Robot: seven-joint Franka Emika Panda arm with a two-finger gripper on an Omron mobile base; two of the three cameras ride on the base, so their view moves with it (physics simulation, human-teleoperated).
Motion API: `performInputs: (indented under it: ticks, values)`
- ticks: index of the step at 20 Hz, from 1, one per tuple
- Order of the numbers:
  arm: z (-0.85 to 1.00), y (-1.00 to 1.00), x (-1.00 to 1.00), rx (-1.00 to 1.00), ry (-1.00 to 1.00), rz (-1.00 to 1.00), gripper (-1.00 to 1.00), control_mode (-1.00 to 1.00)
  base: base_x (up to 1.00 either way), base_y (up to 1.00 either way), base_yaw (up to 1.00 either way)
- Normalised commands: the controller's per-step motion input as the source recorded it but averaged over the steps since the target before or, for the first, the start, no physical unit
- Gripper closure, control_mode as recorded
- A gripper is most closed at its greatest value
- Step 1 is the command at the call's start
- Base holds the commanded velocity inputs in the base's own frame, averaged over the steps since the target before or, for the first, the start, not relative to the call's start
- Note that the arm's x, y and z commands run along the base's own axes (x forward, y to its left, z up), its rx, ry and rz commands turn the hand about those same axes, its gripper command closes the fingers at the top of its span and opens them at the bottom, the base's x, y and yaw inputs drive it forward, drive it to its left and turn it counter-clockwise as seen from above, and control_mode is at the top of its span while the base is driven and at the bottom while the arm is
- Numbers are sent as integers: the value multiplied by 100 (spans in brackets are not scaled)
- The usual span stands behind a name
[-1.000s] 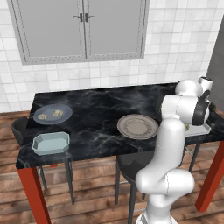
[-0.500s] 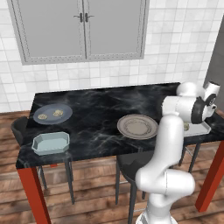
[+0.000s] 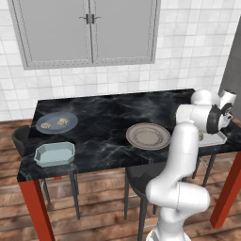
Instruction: Place two dumplings into each of the tupperware containers and then place the containers in the fridge.
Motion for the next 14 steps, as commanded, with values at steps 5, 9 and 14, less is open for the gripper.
performInputs:
  ticks: [5,9,14]
  values:
    - [-24,-1,6,0,0,0,100,-100,0,0,0]
    - [-21,0,0,0,0,0,-100,-100,0,0,0]
    - [0,0,0,0,0,0,-100,-100,0,0,0]
